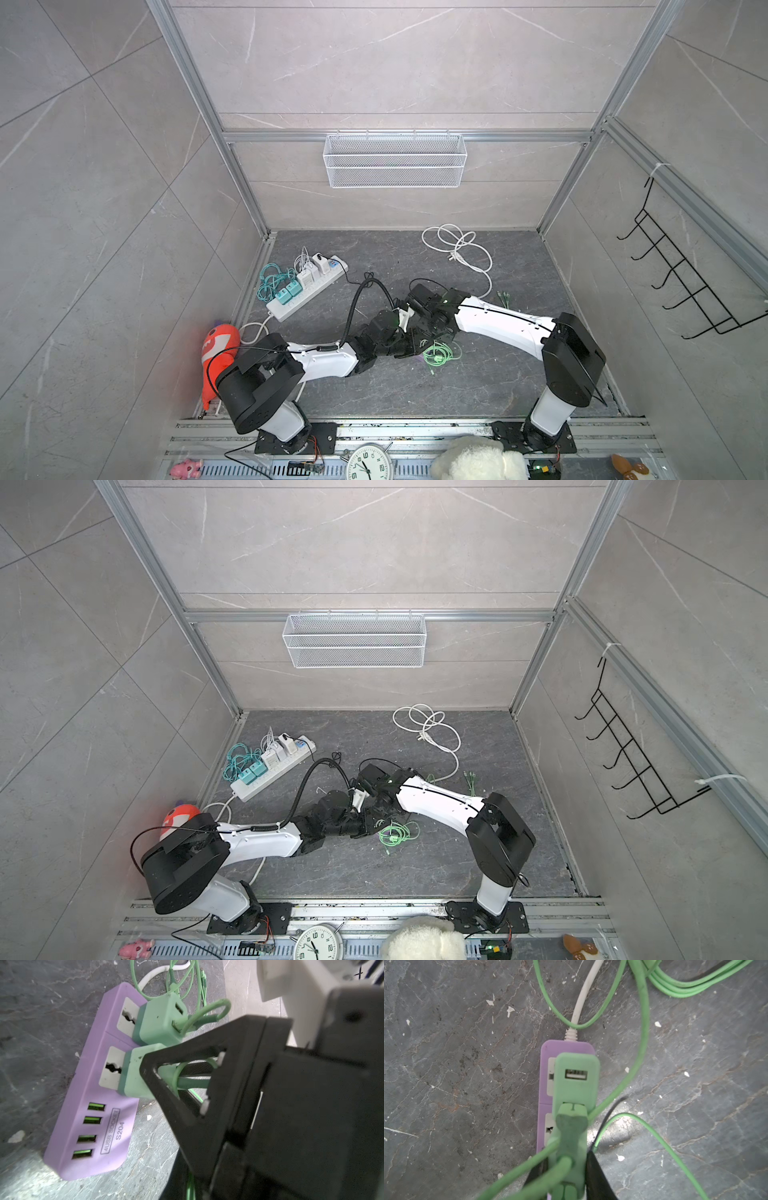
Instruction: Insert the plug
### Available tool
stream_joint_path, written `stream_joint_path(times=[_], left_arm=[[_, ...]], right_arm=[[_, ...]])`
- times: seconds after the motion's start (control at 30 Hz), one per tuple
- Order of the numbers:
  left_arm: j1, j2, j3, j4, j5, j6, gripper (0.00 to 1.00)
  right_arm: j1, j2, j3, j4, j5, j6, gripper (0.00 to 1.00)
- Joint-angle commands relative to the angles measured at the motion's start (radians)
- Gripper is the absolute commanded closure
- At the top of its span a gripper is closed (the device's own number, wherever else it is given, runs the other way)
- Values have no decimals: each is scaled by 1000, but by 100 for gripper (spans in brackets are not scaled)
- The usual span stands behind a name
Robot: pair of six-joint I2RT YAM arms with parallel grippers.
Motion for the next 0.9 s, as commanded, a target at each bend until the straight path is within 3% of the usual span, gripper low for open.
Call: stream_joint_path(times=[0.0, 0.03, 0.17, 0.27, 0.4, 0.53, 0.77, 0.87], left_arm=[[-6, -45, -2, 12, 48, 15, 100], [-7, -49, 0, -9, 36, 23, 100], [-5, -69, 3, -107, -30, 66, 64], [-1, -78, 9, -196, -91, 116, 49], [20, -73, -3, -239, -133, 143, 41], [35, -80, -6, -273, -171, 167, 38], [50, -186, -25, -364, -299, 213, 31], [67, -228, -19, -433, -352, 236, 28]], right_arm=[[-20, 150, -88, 126, -79, 4, 100], [-20, 153, -89, 125, -82, 3, 100], [-19, 157, -89, 131, -89, 3, 100], [-20, 169, -90, 139, -99, -7, 100], [-18, 169, -84, 142, -100, -17, 99], [-17, 116, -58, 95, -65, -36, 86], [-17, 39, -55, 71, -61, -53, 54], [-17, 4, -77, 80, -61, -54, 49]])
